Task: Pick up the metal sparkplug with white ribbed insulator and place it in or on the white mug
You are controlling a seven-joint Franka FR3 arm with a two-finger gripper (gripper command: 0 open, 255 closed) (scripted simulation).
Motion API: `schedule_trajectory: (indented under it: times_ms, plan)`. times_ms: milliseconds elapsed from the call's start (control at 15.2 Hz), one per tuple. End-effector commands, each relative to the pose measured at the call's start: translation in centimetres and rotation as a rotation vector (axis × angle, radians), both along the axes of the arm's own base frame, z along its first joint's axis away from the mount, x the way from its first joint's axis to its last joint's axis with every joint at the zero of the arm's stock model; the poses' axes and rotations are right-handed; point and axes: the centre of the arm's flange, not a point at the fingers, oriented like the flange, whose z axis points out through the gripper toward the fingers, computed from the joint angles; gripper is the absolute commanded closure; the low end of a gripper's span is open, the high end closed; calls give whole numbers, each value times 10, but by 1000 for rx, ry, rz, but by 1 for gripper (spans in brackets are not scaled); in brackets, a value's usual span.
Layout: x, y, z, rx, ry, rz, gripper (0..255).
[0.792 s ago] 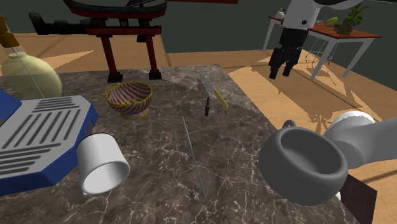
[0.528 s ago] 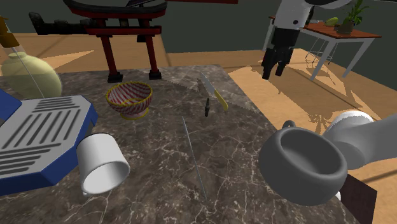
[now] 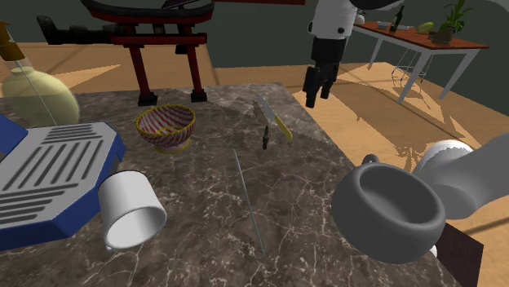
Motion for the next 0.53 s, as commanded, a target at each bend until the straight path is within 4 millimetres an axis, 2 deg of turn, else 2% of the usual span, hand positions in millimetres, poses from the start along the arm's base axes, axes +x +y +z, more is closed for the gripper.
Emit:
schedule_trajectory:
  times_ms: [0,462]
  plan:
    - [8,29,-3,-10,-2,56,0]
    - [26,127,-10,-45,-10,247,0]
